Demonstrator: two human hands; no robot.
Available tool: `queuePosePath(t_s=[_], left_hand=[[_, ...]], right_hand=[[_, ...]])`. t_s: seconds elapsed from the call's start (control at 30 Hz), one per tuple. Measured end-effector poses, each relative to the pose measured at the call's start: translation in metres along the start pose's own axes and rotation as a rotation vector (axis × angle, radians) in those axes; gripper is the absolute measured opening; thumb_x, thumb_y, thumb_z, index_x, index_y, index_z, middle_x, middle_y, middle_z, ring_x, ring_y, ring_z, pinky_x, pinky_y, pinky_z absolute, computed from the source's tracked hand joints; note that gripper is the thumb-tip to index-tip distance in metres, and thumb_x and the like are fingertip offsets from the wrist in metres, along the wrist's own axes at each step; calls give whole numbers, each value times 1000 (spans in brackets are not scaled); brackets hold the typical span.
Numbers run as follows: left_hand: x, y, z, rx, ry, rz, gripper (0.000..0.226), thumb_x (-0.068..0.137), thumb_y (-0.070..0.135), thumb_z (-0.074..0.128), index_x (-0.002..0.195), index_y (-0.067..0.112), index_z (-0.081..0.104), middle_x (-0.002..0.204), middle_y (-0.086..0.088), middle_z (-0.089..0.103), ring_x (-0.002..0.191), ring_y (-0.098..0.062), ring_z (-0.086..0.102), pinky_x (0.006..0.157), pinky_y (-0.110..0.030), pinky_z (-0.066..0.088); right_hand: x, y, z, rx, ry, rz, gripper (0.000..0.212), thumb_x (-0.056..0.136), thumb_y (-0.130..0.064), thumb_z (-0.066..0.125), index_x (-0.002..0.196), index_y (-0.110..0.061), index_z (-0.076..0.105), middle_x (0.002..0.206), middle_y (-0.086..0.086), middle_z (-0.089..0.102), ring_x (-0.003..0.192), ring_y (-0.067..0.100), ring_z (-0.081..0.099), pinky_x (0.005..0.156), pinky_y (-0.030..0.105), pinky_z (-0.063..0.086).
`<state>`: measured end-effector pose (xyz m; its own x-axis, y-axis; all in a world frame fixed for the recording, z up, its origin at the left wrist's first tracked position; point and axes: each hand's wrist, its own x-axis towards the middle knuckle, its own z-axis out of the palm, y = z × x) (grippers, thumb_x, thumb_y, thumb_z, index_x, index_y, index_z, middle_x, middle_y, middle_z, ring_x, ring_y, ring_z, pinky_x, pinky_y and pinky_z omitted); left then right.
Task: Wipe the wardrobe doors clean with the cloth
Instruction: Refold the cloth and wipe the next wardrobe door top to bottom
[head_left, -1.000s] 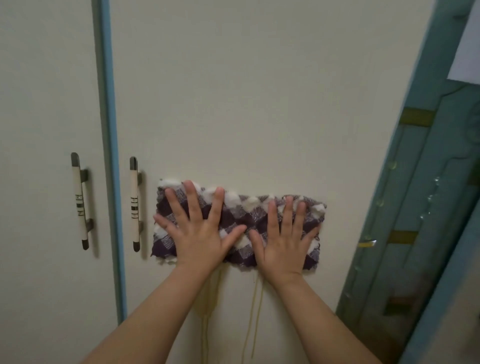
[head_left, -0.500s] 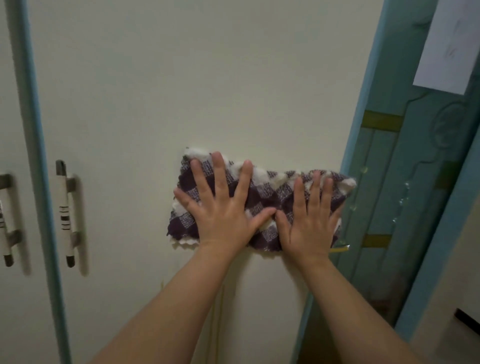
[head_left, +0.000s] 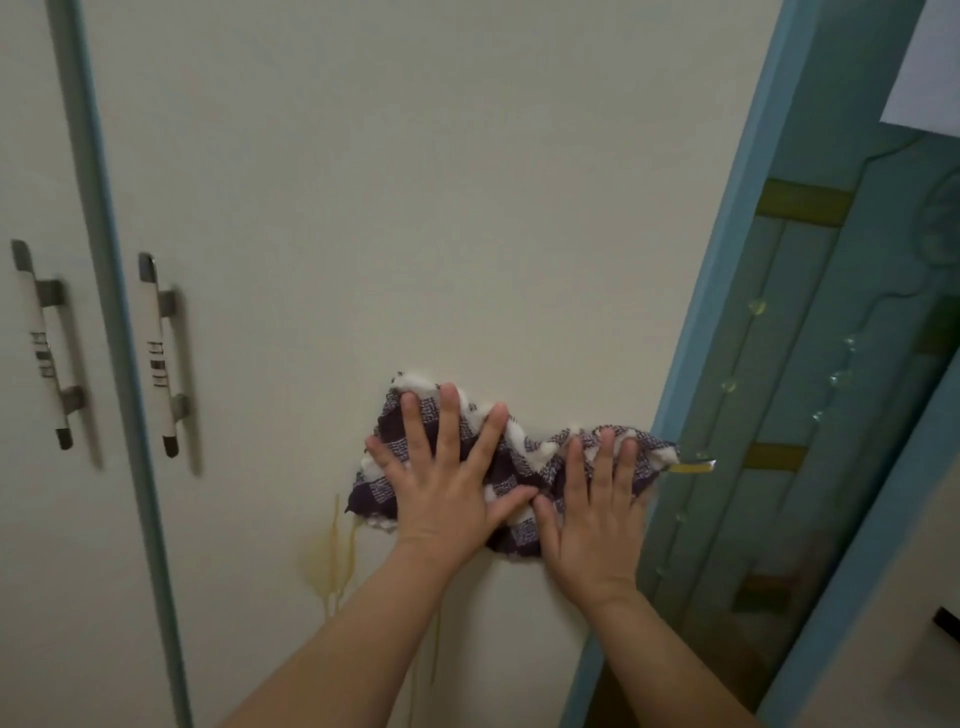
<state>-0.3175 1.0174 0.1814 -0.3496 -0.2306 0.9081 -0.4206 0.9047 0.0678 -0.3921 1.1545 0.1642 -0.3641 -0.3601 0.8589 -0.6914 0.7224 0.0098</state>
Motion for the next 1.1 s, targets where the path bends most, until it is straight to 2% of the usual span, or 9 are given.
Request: queuePosePath(t_s=[0.17,0.27,0.33,0.43,0.53,0.73,0.87,0.97,1.1], left_hand=[[51,-10,-17,16,65,-111,93,70,86,21,144,36,-2,148,-8,-33,135,-38,-25,97,-72,-8],[75,-31,-28,9,93,-82,91,70,87,18,143,39,-6,146,-1,-38,135,-31,-30,100,-68,-10],[77,-50,-32,11,110,-69,90,71,87,19,143,39,-8,146,2,-38,137,-30,-26,101,-66,-7],[68,-74,-33,33,156,-78,95,69,88,25,144,37,-3,149,1,-32,139,-35,-9,101,-66,-2],[45,-96,-24,34,169,-28,99,67,89,27,145,34,2,152,-3,-24,139,-32,-15,101,-68,0],[-16,-126,-3,67,64,94,99,67,87,26,145,33,1,153,-8,-19,139,-37,-15,100,-70,-2],[-36,-139,-2,57,10,141,92,71,84,19,145,34,-2,152,-8,-22,138,-36,-19,101,-67,-9],[-39,-141,-8,27,-61,145,90,72,81,23,145,34,-4,151,-6,-26,137,-34,-23,101,-66,-11],[-42,-144,-23,-10,-180,135,79,80,71,22,143,36,-9,149,-2,-32,136,-29,-28,102,-62,-15]], right_hand=[[57,-19,-17,11,87,45,65,93,-53,20,147,-30,-10,152,-3,-28,141,23,-17,104,65,-9],[82,-36,-20,22,122,30,63,94,-54,17,145,-33,-12,150,-5,-31,140,22,-20,103,65,-11],[88,-53,-16,26,145,30,62,95,-53,16,146,-32,-11,151,-4,-29,141,23,-19,103,65,-10],[84,-74,-7,11,156,12,61,95,-52,16,147,-29,-6,154,-1,-23,142,25,-14,105,65,-7],[61,-91,11,4,158,-15,61,96,-51,16,148,-26,-4,155,2,-18,143,26,-10,105,64,-4],[-5,-116,42,-4,41,-11,61,97,-51,9,147,-22,-9,155,4,-19,142,25,-13,107,56,-1],[-29,-134,45,11,-58,41,61,97,-50,8,146,-21,-14,153,4,-24,141,24,-16,107,53,3],[-35,-142,38,-6,-127,89,61,97,-50,7,145,-22,-18,152,3,-27,141,23,-19,109,53,3],[-34,-161,23,75,-192,211,66,95,-54,7,146,-17,-13,152,15,-8,140,27,-15,110,59,9]])
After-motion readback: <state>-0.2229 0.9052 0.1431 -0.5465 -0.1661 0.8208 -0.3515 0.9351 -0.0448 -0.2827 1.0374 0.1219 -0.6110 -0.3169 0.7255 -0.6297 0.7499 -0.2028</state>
